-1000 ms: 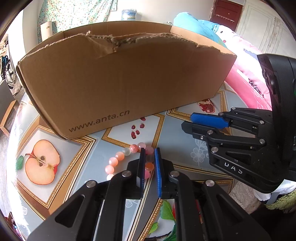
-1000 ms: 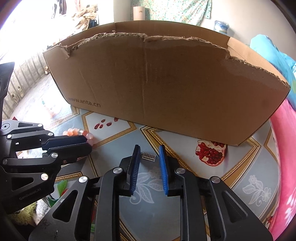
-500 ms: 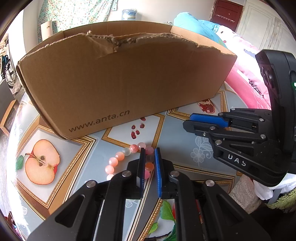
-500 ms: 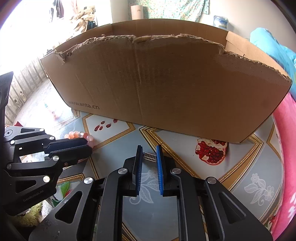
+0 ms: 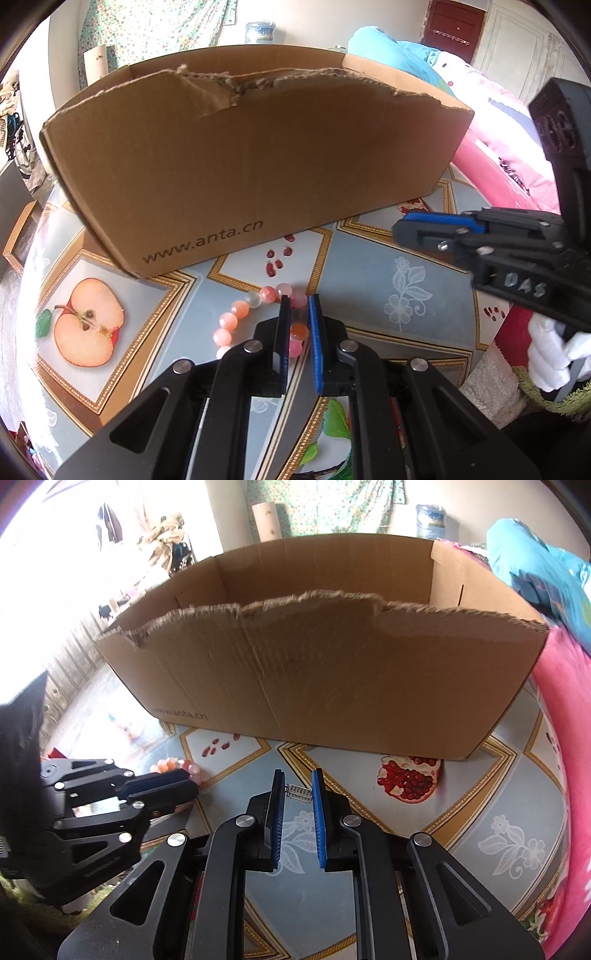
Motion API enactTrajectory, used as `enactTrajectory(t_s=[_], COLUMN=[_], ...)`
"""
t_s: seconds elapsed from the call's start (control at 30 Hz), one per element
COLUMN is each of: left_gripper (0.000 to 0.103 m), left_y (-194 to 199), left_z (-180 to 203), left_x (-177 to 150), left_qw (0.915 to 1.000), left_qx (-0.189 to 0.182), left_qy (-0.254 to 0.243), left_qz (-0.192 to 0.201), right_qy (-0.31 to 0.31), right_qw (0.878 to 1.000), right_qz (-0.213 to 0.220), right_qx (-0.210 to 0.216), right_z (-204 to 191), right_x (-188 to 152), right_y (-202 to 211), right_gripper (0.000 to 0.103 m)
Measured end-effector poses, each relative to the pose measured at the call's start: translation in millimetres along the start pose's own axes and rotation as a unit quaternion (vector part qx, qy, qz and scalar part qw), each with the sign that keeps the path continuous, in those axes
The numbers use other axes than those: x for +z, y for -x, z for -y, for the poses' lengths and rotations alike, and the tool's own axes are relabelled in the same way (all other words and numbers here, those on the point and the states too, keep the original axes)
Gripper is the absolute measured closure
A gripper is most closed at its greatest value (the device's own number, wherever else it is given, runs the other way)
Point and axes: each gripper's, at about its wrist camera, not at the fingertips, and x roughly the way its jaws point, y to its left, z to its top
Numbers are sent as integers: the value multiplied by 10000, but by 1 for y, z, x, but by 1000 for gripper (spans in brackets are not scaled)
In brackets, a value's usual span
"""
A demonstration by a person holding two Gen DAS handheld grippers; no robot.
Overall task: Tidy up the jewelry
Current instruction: 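Carry the pink bracelet and gold spring into the box and open both grippers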
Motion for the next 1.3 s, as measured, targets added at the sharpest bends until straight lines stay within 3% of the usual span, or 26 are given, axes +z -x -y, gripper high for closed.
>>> enactTrajectory(t_s=[0.23,0.47,0.67,0.87,1.03,1.3], left_gripper=[94,94,94,94,94,94], left_y=[35,94,132,154,139,72], left_z=[-22,-40,-36,-33,-34,-27], left_x=[7,26,58,97,126,156], left_qw=[9974,9840,9709,9645,9680,9796], left_qx=[-213,-916,-1464,-1559,-1431,-1419], left_qy=[514,921,801,452,311,430], left_qz=[455,1219,1718,2081,2037,1354], right_qy=[-160,-295,-382,-390,-236,256], right_qw=[9988,9944,9883,9845,9901,9979], right_qz=[242,613,1059,1343,1044,76], right_qx=[386,813,1031,1059,908,589], right_z=[12,20,22,45,65,77], right_x=[8,30,58,89,114,139], right_y=[28,62,85,94,75,20], right_gripper=[90,90,90,90,90,90])
